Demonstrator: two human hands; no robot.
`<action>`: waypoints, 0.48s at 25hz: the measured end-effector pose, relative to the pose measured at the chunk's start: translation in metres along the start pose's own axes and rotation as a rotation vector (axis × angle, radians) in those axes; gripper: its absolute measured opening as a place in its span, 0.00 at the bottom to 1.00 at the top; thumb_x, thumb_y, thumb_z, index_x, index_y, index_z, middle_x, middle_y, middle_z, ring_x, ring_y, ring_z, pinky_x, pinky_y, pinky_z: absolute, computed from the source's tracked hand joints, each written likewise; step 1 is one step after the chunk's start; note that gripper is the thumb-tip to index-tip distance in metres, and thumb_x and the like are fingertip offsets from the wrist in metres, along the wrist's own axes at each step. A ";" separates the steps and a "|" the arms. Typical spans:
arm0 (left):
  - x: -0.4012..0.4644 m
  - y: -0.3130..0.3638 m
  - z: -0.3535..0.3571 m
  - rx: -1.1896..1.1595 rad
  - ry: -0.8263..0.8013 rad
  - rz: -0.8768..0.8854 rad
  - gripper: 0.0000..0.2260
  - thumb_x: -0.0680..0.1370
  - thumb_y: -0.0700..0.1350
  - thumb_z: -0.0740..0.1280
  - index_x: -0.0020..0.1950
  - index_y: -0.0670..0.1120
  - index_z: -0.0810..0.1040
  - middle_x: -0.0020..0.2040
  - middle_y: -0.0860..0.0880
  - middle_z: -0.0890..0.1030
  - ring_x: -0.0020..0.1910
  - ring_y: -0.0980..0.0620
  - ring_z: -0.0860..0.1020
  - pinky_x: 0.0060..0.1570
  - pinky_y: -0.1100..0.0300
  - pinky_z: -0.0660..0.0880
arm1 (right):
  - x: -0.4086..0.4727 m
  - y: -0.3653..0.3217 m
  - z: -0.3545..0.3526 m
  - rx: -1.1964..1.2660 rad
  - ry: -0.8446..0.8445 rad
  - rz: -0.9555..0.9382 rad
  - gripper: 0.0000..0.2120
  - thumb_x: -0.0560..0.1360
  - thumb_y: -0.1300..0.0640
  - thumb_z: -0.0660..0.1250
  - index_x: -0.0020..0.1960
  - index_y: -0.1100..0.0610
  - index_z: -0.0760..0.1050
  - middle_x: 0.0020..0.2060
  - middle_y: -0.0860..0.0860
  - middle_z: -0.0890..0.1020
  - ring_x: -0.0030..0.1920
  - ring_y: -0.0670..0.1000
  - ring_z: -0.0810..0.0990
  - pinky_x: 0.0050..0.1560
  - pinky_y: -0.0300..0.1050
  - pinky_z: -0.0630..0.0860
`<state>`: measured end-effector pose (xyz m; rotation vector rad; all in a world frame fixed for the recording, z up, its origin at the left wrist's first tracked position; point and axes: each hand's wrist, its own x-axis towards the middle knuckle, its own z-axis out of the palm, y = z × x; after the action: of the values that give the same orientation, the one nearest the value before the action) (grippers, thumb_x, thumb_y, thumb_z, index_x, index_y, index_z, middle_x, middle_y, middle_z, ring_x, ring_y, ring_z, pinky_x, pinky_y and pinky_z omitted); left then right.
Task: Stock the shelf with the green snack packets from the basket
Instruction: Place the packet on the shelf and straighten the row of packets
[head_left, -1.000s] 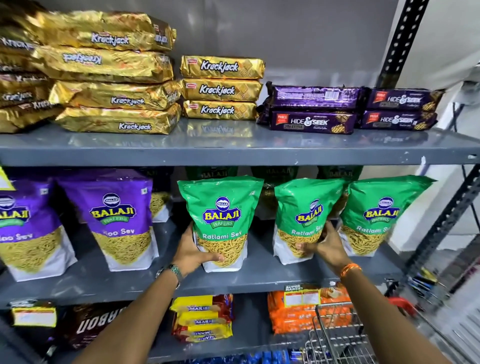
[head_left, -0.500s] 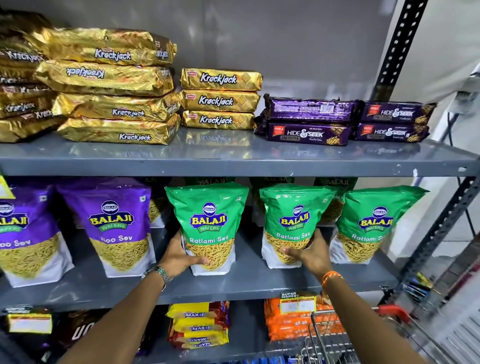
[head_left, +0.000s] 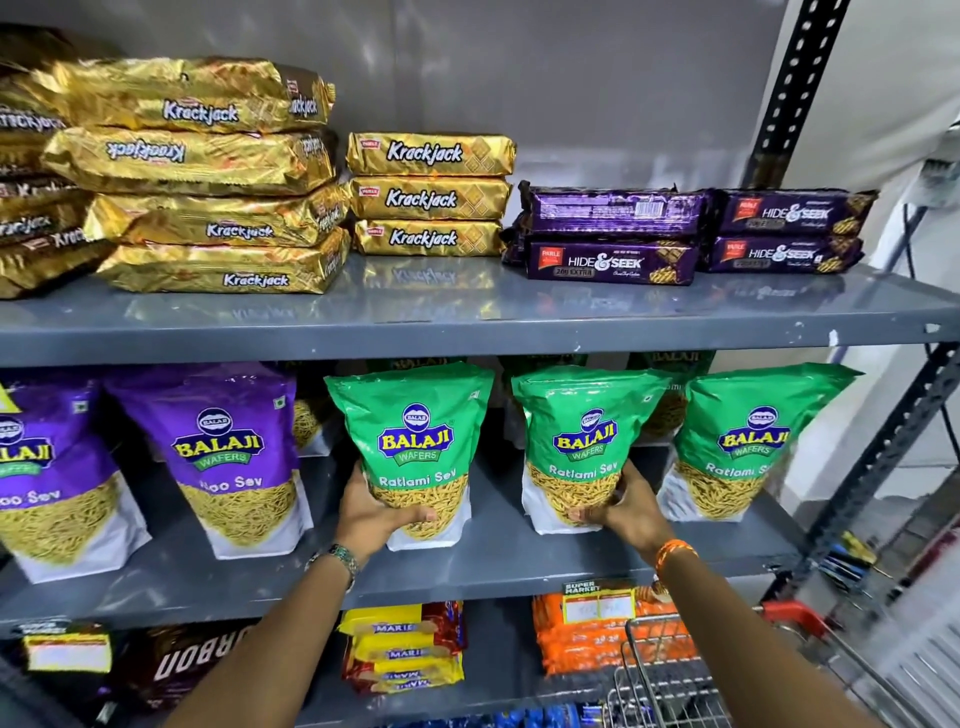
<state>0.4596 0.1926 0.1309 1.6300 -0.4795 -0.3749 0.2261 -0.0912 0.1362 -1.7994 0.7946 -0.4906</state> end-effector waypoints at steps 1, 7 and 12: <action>0.001 0.000 0.000 0.002 -0.013 -0.012 0.42 0.50 0.34 0.85 0.62 0.40 0.75 0.55 0.43 0.85 0.53 0.45 0.84 0.52 0.47 0.82 | 0.002 0.002 0.001 0.012 -0.004 0.001 0.51 0.48 0.56 0.88 0.67 0.58 0.70 0.59 0.56 0.83 0.60 0.58 0.81 0.63 0.56 0.78; 0.008 0.000 -0.009 0.061 -0.060 -0.028 0.39 0.48 0.41 0.86 0.58 0.42 0.79 0.52 0.46 0.87 0.50 0.48 0.86 0.51 0.49 0.82 | 0.009 0.002 0.003 0.046 -0.002 -0.019 0.58 0.41 0.40 0.86 0.66 0.55 0.71 0.59 0.54 0.83 0.60 0.56 0.81 0.64 0.56 0.77; 0.010 -0.004 -0.011 0.041 -0.093 -0.044 0.42 0.47 0.43 0.87 0.60 0.42 0.78 0.53 0.45 0.86 0.52 0.46 0.85 0.54 0.45 0.81 | 0.009 -0.001 0.001 -0.016 -0.008 -0.007 0.46 0.54 0.56 0.87 0.67 0.56 0.70 0.60 0.55 0.83 0.61 0.58 0.80 0.66 0.58 0.76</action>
<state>0.4742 0.1972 0.1288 1.6703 -0.5254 -0.4781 0.2329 -0.0967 0.1363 -1.8180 0.7885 -0.4826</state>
